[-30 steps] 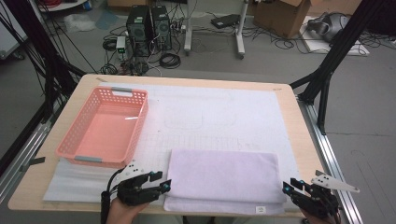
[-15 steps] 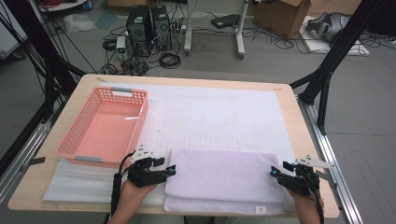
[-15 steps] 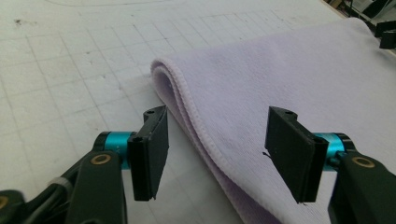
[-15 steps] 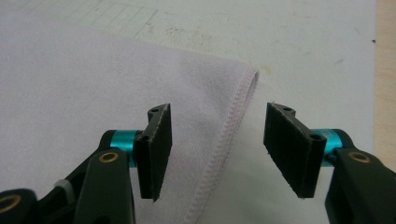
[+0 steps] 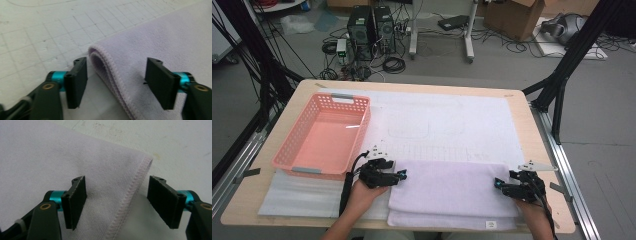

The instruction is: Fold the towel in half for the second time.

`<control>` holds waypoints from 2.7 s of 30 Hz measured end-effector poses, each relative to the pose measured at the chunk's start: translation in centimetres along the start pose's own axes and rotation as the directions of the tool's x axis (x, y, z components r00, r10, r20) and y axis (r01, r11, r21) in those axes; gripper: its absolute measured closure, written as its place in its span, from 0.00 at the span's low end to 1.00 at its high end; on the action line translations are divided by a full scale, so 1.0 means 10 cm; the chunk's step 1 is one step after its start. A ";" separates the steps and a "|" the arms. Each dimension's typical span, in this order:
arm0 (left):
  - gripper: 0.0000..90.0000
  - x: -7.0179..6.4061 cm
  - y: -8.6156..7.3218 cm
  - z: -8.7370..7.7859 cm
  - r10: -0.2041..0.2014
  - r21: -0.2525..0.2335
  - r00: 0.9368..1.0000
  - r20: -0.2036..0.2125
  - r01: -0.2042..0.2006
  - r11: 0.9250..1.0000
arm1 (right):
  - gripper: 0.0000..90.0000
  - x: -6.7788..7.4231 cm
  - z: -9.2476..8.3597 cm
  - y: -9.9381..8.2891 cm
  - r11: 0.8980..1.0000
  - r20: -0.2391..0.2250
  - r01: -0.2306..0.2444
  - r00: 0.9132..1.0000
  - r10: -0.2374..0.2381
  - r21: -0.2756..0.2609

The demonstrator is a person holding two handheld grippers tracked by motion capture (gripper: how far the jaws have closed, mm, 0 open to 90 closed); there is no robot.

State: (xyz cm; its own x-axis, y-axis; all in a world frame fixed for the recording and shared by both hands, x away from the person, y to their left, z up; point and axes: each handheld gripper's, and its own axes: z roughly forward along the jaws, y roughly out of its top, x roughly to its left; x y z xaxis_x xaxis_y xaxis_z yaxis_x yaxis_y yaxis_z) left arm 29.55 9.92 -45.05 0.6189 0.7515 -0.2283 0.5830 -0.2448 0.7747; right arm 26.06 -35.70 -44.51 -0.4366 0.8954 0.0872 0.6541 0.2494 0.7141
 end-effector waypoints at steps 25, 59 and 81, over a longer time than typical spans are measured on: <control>0.90 0.10 0.23 -0.04 -0.050 -0.140 0.999 -0.016 0.047 0.989 | 0.87 -0.01 0.01 0.25 0.990 -0.041 -0.025 0.999 0.020 -0.138; 0.57 0.26 0.57 0.15 -0.051 -0.181 0.998 -0.028 0.045 0.982 | 0.59 -0.17 0.35 0.78 0.985 0.082 -0.071 0.993 0.085 -0.157; 0.53 0.12 0.15 -0.11 -0.014 -0.114 1.000 0.020 0.016 0.993 | 0.54 -0.07 -0.08 0.33 0.987 0.012 -0.036 0.999 0.038 -0.155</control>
State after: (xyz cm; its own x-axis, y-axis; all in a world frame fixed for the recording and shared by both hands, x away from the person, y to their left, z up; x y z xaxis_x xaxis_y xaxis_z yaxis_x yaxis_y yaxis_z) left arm 30.58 11.17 -43.50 0.6214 0.7424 -0.2505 0.5288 -0.1615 0.8332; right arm 28.06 -35.83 -41.68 -0.4043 0.9084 0.1062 0.5656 0.1570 0.8096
